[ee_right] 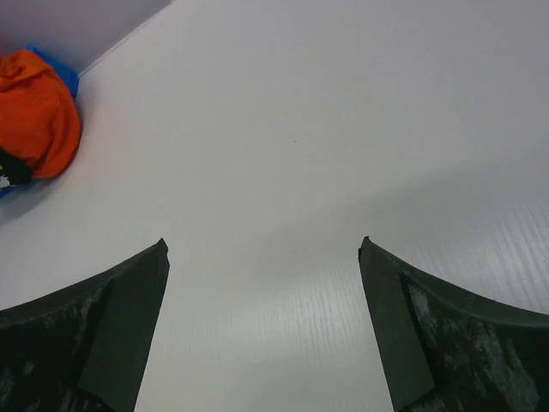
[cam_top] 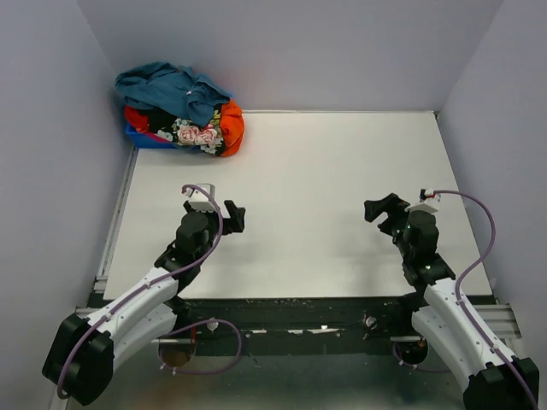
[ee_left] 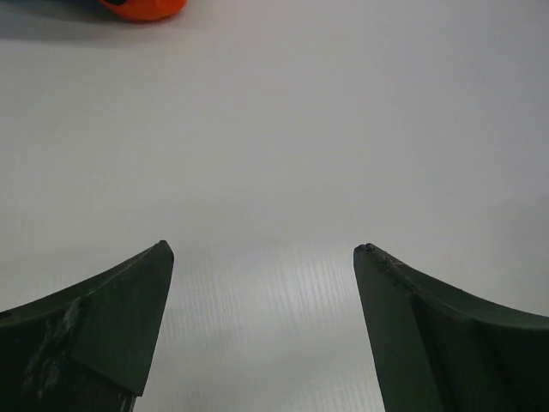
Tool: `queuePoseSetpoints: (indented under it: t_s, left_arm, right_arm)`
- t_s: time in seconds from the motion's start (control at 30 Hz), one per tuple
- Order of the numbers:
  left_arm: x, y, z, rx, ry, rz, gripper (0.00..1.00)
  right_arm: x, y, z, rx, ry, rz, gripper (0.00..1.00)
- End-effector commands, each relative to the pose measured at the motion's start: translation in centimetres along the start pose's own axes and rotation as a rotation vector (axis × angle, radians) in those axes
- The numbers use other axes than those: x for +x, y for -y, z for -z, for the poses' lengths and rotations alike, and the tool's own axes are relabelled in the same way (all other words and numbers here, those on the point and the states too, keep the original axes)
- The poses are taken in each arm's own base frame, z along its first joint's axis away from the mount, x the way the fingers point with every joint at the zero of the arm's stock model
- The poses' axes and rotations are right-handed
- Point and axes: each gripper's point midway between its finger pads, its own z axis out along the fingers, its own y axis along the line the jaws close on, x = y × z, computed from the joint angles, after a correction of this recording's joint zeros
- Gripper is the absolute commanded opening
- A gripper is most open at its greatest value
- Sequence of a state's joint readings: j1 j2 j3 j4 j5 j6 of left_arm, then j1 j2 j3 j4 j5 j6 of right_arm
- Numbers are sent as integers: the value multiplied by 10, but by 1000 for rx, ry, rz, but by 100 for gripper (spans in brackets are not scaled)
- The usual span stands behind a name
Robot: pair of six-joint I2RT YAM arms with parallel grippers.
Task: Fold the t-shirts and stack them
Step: Grab crumpled tshirt from bin with the left arm
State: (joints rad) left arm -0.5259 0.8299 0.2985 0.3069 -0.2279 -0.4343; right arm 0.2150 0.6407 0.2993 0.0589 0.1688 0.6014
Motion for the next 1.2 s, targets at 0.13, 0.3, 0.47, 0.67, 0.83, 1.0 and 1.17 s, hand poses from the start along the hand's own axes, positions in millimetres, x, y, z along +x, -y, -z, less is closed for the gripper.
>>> queuePoseSetpoints:
  t_s: [0.13,0.3,0.47,0.67,0.83,1.0,1.17]
  left_arm:
    - [0,0,-4,-19,-7,17,99]
    - [-9,1,-7,-50,0,91,99]
    - [-39,-11,-8,-185,53,155,99]
    - [-105,-60,-25,-439,115,276,99]
    - [-167,-103,-57,-524,151,373,99]
    - [-198,-128,-99,-586,131,401,99]
    - [-206,-154,-150,-647,34,425,99]
  right_arm:
    - [1,3,1,14,2,3,100]
    - [0,3,2,17,5,-12,100]
    - [2,4,3,19,3,-24,100]
    - [4,8,1,38,0,-27,100]
    - [7,8,-1,44,-16,-24,100]
    - [7,11,-1,57,-11,-23,100]
    - [9,10,-2,46,-19,-22,99]
